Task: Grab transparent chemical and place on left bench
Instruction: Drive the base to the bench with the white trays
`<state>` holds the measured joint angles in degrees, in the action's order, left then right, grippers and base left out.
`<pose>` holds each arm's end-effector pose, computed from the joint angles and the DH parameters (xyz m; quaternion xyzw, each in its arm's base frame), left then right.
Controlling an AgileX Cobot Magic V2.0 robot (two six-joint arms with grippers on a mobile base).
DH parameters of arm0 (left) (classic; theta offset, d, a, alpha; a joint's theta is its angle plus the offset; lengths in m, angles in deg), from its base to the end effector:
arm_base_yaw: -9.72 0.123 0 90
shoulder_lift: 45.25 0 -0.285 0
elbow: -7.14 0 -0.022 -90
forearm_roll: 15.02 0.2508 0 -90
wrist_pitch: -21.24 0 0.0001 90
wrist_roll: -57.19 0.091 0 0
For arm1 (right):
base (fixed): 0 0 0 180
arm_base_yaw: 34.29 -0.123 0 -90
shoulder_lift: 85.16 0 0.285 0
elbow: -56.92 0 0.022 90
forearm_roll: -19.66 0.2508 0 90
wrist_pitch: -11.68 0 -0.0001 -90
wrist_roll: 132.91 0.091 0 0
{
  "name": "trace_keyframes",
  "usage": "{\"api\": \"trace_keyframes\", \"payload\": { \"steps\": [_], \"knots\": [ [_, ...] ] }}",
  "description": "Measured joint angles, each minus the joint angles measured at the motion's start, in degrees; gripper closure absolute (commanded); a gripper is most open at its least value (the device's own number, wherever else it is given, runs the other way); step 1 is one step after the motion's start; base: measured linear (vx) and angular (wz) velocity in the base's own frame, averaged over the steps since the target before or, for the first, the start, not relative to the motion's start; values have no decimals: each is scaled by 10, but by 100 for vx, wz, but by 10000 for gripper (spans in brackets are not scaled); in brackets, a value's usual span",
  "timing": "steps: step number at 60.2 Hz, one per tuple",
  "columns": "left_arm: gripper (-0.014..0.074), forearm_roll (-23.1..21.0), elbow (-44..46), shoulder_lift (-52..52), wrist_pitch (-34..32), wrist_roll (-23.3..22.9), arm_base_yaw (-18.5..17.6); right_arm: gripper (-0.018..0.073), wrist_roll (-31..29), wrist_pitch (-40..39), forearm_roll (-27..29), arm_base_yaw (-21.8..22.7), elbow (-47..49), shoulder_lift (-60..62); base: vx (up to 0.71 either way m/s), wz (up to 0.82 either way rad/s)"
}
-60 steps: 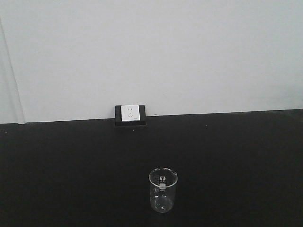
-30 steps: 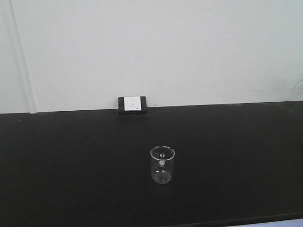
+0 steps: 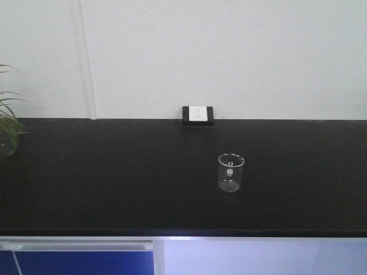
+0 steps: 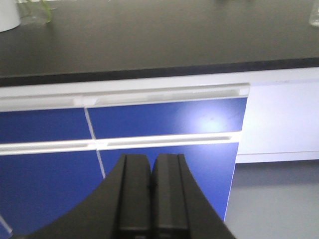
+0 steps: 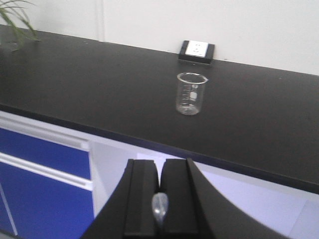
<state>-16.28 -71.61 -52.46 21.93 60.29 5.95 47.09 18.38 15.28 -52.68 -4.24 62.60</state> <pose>0.0566 -0.0038 0.2036 0.0337 0.6853 -0.0123 0.7274 0.0953 0.0308 0.2661 -0.1483 0.7520 0.0751 0.6378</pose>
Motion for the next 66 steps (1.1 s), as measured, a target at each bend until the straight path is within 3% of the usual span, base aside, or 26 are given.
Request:
{"api": "trace_keyframes", "payload": {
  "steps": [33, 66],
  "knots": [
    [600, 0, 0, 0, 0, 0, 0, 562, 0, 0, 0, 0, 0, 0, -30, 29],
    [600, 0, 0, 0, 0, 0, 0, 562, 0, 0, 0, 0, 0, 0, -22, 65]
  ]
}}
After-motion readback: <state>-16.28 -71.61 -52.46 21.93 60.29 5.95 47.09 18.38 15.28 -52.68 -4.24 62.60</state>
